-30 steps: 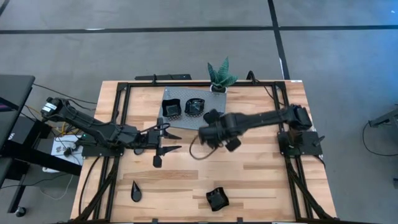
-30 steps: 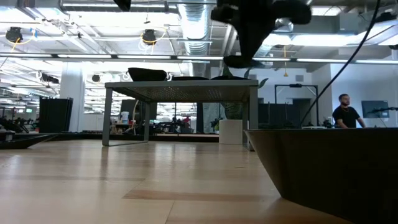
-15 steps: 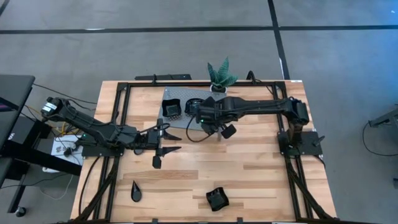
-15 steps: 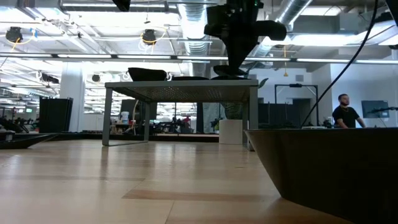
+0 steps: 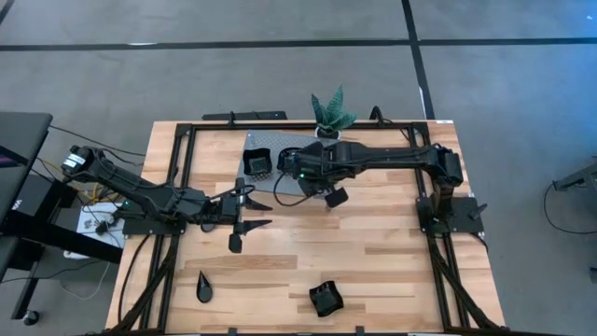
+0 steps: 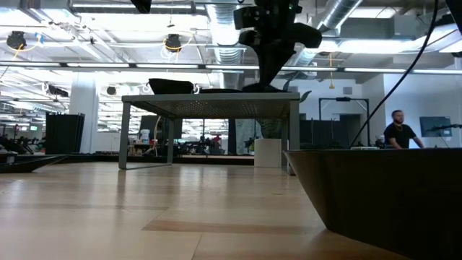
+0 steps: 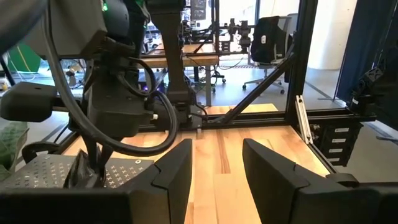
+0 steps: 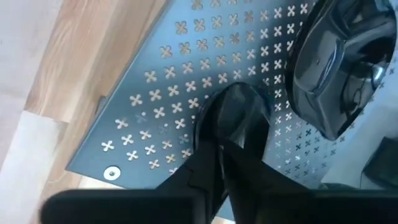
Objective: Pick & Place Mini shaped plates
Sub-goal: Stack the black drop shaped plate on top of the black drop shaped plates on the shelf
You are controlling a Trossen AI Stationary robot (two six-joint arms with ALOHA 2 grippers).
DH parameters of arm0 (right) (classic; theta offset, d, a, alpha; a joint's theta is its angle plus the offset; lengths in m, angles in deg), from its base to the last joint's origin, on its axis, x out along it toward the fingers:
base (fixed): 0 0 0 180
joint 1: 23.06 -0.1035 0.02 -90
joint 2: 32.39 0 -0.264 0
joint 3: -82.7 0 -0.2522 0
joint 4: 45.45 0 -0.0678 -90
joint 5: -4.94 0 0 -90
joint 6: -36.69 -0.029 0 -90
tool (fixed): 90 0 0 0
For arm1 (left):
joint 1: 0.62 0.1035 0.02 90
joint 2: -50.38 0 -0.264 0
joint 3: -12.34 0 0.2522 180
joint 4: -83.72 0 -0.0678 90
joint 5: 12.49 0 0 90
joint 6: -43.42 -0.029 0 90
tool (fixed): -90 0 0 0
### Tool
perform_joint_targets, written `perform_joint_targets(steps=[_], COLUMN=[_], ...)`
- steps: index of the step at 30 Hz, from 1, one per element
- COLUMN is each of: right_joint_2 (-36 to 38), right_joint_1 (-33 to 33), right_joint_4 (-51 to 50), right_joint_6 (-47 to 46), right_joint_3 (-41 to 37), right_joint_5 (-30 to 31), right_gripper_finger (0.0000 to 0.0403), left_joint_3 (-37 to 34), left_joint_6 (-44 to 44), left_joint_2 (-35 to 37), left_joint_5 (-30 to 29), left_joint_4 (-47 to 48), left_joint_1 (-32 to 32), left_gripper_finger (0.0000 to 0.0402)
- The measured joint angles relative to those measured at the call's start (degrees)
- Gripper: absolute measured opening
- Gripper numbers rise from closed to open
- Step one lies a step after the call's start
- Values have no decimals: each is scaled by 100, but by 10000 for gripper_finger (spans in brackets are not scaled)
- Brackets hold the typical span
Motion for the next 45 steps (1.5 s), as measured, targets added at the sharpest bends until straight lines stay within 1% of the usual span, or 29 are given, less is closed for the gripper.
perform_joint_targets(steps=[4,8,18,22,27,29,31,33,35,37,39,40,43,45], right_joint_2=[0,0,57,190,374,571,808,1108,1513,2008,2610,2936,3886,4433], right_joint_1=[-2,-86,-596,-1050,-1639,-1906,-2208,-2574,-3014,-3489,-3929,-4127,-4467,-4498], right_joint_4=[-25,-15,-45,-327,-1200,-1380,-1394,-1268,-1037,-530,237,641,2229,3321], right_joint_6=[-41,-58,-156,-840,-2585,-3006,-3380,-3780,-4101,-4396,-4692,-4790,-4748,-4559], right_joint_3=[0,0,2,313,963,990,831,522,-41,-883,-1915,-2472,-4097,-5028], right_joint_5=[-1,4,8,4,-13,6,6,9,110,585,1205,1397,1710,1789], right_gripper_finger=[60,78,81,81,81,81,81,81,81,81,81,81,81,81], left_joint_3=[0,0,0,0,-2,-3,-7,-6,-7,-4,61,78,131,132], left_joint_6=[-5,-8,-9,-10,213,275,290,299,406,592,773,859,1088,1247], left_joint_2=[0,0,0,0,-3,-53,-158,-300,-531,-747,-991,-1084,-1261,-1229], left_joint_5=[0,0,0,0,86,327,459,470,475,473,465,413,264,258], left_joint_4=[-17,-48,-62,-62,-57,-81,-182,-305,-622,-852,-904,-893,-861,-775], left_joint_1=[0,0,0,-2,-63,-121,-227,-323,-382,-391,-385,-382,-407,-430], left_gripper_finger=[144,144,144,144,144,144,143,139,133,127,121,119,118,121])
